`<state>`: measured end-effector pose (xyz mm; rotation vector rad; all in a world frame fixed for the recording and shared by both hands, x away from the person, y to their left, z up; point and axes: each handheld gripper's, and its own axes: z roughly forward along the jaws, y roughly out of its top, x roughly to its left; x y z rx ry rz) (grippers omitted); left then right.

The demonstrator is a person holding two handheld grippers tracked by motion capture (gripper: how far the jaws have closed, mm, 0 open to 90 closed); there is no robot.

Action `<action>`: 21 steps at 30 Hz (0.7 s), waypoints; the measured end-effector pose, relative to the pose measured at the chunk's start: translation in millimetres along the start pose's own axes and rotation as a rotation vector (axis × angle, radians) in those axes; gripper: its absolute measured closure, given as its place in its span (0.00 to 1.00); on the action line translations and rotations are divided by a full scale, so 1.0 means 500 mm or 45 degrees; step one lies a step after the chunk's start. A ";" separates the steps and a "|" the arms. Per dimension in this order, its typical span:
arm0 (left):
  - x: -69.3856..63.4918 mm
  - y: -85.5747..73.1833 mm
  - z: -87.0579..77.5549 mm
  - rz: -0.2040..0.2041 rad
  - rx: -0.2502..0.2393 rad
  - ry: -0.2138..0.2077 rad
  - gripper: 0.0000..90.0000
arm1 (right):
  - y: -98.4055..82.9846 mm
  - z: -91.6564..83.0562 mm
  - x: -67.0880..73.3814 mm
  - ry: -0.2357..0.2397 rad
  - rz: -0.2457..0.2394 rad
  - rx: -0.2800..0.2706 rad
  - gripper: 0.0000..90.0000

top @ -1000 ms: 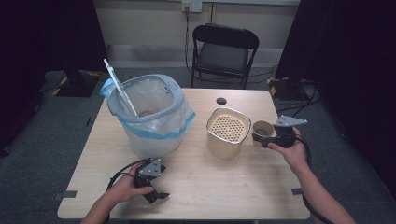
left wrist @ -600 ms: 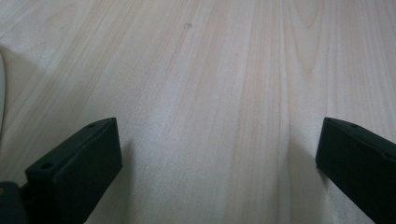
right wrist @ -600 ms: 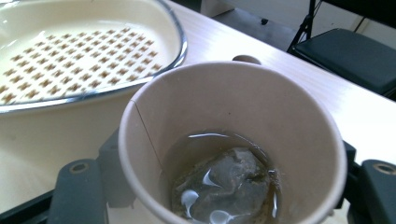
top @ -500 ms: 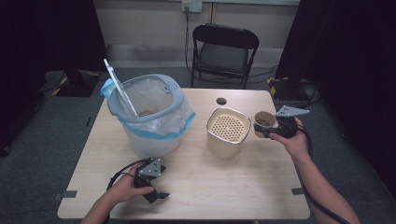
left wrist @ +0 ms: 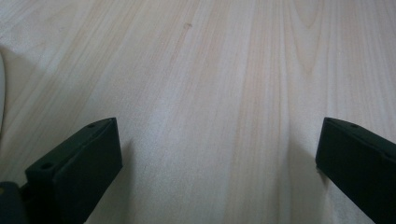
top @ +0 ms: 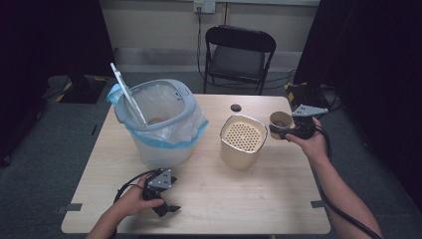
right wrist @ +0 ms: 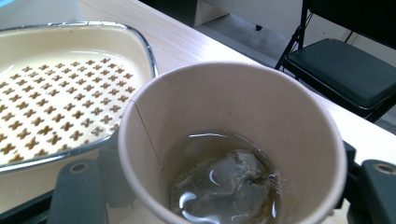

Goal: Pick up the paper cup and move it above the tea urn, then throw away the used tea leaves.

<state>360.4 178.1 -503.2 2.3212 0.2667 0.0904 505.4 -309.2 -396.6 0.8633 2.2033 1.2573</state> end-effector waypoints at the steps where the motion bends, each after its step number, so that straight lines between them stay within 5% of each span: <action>1: 0.000 0.000 0.000 0.002 -0.002 -0.004 0.00 | 0.002 0.000 -0.002 -0.002 0.001 0.001 0.30; 12: 0.000 0.000 0.000 0.003 -0.003 0.001 0.00 | 0.030 0.012 -0.012 -0.002 -0.014 -0.016 0.30; 21: 0.001 0.000 0.000 0.002 -0.003 -0.004 0.00 | 0.059 0.021 -0.011 -0.015 -0.088 -0.049 0.30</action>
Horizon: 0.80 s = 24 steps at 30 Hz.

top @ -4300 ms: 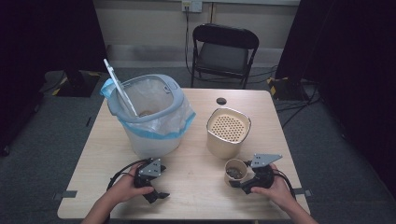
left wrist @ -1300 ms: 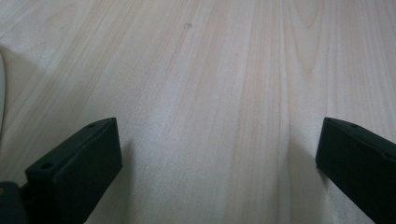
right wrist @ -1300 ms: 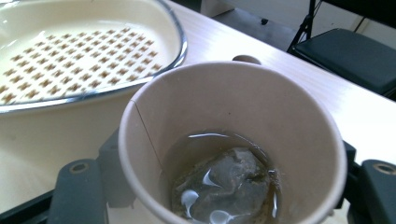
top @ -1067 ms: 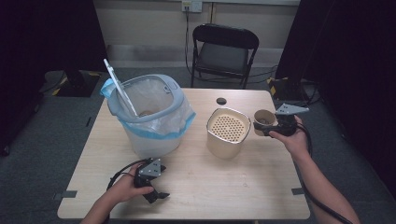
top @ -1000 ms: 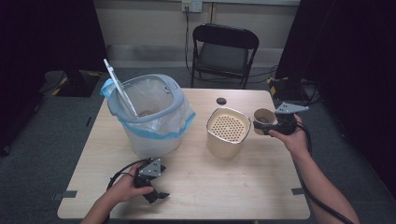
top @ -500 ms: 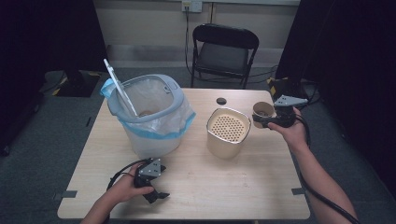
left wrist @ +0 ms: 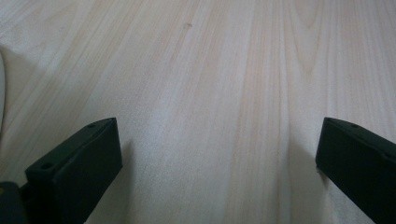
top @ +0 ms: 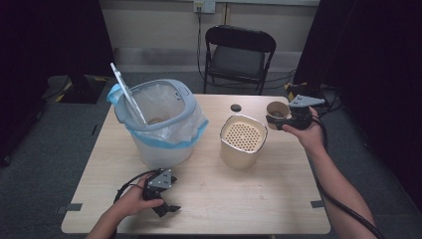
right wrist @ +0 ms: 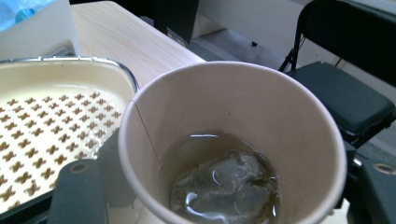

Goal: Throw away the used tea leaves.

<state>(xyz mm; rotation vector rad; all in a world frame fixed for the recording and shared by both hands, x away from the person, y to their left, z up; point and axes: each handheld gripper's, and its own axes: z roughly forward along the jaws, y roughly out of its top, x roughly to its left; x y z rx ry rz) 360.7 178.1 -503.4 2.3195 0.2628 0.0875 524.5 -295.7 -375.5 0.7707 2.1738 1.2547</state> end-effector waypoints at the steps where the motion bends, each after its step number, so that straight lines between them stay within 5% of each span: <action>1: 0.000 0.000 0.000 -0.001 0.000 0.004 0.00 | 0.002 0.002 0.000 -0.002 -0.007 -0.011 0.30; 17: 0.000 0.000 0.000 0.000 0.003 0.006 0.00 | 0.034 0.010 -0.014 -0.070 -0.095 -0.085 0.30; 24: 0.000 0.000 0.000 -0.002 0.001 -0.001 0.00 | 0.042 0.007 -0.007 -0.111 -0.205 -0.068 0.31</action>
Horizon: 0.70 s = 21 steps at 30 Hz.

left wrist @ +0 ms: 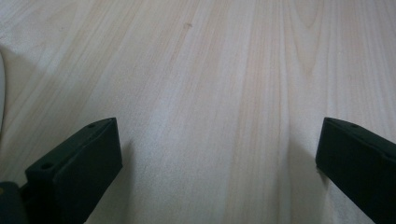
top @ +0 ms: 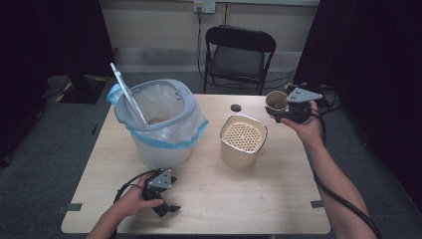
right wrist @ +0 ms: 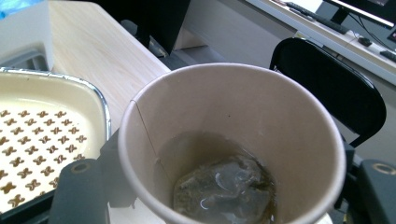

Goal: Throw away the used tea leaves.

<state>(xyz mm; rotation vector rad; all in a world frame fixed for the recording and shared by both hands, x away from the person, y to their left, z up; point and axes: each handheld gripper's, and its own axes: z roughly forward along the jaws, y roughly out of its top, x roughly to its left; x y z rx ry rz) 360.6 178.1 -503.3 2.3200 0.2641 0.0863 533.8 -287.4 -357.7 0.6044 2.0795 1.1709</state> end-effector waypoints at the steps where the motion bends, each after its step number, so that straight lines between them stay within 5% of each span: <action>1: 0.000 0.000 0.000 0.000 -0.001 0.004 0.00 | 0.001 0.000 0.002 0.002 -0.009 0.003 0.31; 10: 0.000 0.000 0.000 0.000 0.000 0.007 0.00 | 0.031 -0.007 0.021 -0.012 -0.174 0.004 0.31; 21: 0.000 0.000 0.000 0.001 0.001 0.007 0.00 | 0.081 -0.029 0.085 -0.086 -0.675 0.105 0.31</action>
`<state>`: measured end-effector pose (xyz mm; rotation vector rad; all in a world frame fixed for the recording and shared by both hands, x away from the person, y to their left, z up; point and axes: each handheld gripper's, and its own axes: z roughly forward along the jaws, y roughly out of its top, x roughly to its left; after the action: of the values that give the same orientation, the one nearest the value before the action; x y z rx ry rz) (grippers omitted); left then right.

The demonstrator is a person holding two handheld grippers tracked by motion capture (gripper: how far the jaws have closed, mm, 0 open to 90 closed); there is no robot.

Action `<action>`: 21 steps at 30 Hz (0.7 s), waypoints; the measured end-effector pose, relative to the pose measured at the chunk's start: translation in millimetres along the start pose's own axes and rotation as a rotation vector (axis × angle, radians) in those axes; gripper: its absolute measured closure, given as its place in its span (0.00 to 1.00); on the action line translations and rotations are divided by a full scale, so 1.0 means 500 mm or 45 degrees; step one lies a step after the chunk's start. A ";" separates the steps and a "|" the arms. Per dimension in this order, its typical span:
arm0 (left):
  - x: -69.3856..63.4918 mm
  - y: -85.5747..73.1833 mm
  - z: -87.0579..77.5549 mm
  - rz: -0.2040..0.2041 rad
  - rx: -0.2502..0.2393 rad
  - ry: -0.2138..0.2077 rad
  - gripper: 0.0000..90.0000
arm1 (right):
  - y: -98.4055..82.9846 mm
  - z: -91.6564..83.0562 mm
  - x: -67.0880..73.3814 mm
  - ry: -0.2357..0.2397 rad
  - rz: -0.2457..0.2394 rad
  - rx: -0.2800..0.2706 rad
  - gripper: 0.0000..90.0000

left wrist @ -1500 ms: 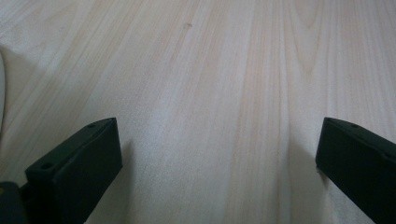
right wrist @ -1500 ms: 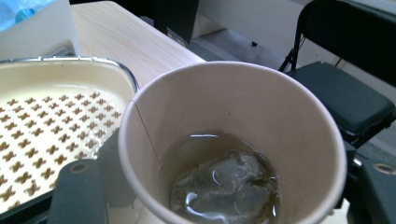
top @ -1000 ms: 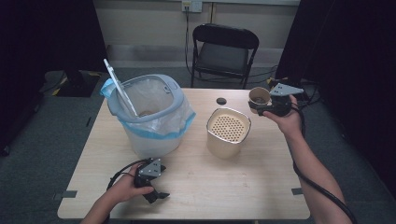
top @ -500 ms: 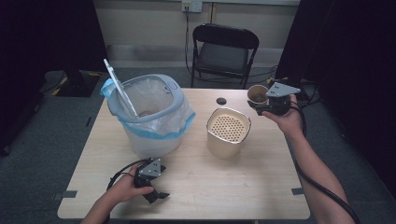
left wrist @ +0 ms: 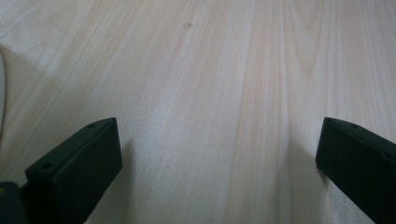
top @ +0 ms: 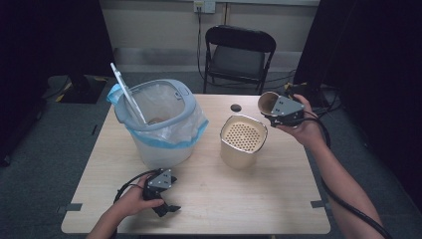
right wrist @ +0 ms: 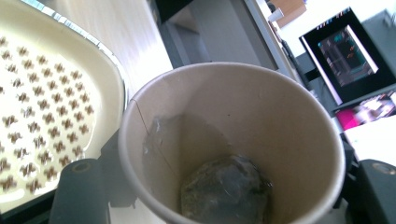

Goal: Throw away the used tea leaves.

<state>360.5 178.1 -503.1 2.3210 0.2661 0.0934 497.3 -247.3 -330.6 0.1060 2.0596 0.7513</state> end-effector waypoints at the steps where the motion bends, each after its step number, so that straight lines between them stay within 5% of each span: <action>1: 0.000 0.000 0.000 0.000 -0.001 -0.003 0.00 | 0.008 -0.003 0.006 -0.002 -0.054 0.015 0.31; 5: 0.000 0.000 0.000 -0.001 -0.001 -0.002 0.00 | 0.035 -0.006 0.026 -0.049 -0.316 0.103 0.32; 12: 0.001 0.000 0.000 0.007 -0.001 0.005 0.00 | 0.082 -0.010 0.082 -0.217 -1.029 0.297 0.32; 14: 0.000 0.000 0.000 0.001 -0.008 0.009 0.00 | 0.089 -0.008 0.096 -0.234 -1.135 0.340 0.32; 15: -0.001 0.000 0.000 -0.001 -0.010 0.010 0.00 | 0.096 -0.004 0.102 -0.267 -1.303 0.392 0.33; 16: 0.000 0.000 0.000 0.000 -0.010 0.008 0.00 | 0.101 -0.003 0.105 -0.271 -1.400 0.408 0.33; 18: 0.001 0.001 -0.002 0.014 0.008 0.006 0.00 | 0.100 -0.005 0.113 -0.310 -1.430 0.428 0.33; 21: 0.001 0.001 -0.002 0.011 0.006 0.004 0.00 | 0.115 0.000 0.122 -0.359 -1.641 0.517 0.33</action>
<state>361.0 178.6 -502.2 2.3271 0.2582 0.1006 450.2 -179.6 -344.0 -0.7741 1.5261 -0.4531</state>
